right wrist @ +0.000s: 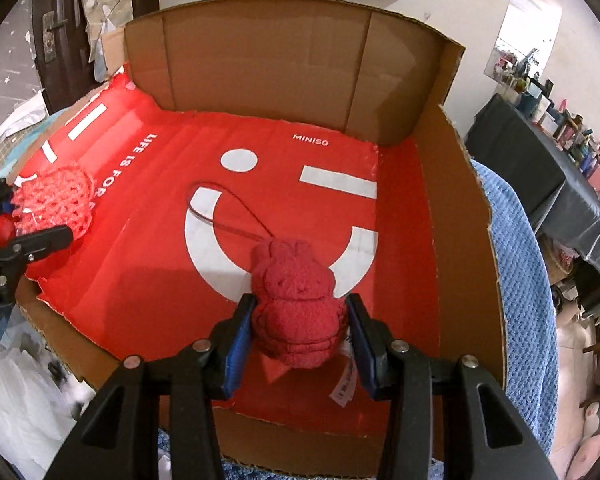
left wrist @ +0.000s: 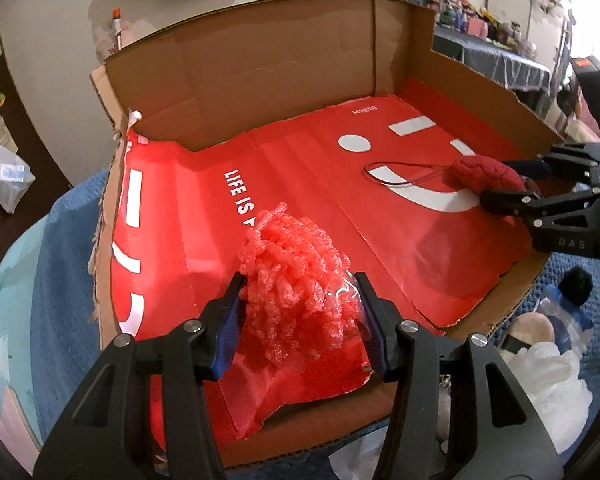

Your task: Organize soft objects

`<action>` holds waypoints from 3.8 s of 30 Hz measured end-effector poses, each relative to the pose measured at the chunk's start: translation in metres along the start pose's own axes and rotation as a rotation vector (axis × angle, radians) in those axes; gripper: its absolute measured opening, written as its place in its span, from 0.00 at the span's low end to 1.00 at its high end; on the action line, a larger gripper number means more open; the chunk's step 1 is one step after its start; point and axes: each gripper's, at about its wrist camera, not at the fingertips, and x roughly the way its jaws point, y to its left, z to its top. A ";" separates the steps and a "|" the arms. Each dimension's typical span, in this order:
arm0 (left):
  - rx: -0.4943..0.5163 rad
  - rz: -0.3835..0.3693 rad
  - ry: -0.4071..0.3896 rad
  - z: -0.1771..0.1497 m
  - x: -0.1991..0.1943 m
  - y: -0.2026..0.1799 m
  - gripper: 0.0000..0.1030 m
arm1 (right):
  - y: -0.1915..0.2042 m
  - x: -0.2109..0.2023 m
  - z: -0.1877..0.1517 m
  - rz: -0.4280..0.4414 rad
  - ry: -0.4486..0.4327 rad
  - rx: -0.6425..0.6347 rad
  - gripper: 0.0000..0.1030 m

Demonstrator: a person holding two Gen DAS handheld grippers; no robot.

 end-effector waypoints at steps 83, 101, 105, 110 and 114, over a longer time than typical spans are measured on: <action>-0.259 0.113 -0.481 -0.159 -0.153 -0.091 1.00 | 0.054 -0.175 -0.177 -0.054 -0.537 0.198 1.00; -0.310 0.118 -0.387 -0.182 -0.122 -0.089 1.00 | 0.057 -0.131 -0.211 -0.039 -0.440 0.268 1.00; -0.318 0.125 -0.373 -0.178 -0.119 -0.084 1.00 | 0.054 -0.125 -0.210 -0.032 -0.420 0.280 1.00; -0.324 0.115 -0.349 -0.167 -0.113 -0.073 1.00 | 0.047 -0.121 -0.203 -0.027 -0.400 0.292 1.00; -0.321 0.110 -0.306 -0.159 -0.106 -0.066 1.00 | 0.038 -0.118 -0.191 -0.012 -0.386 0.312 1.00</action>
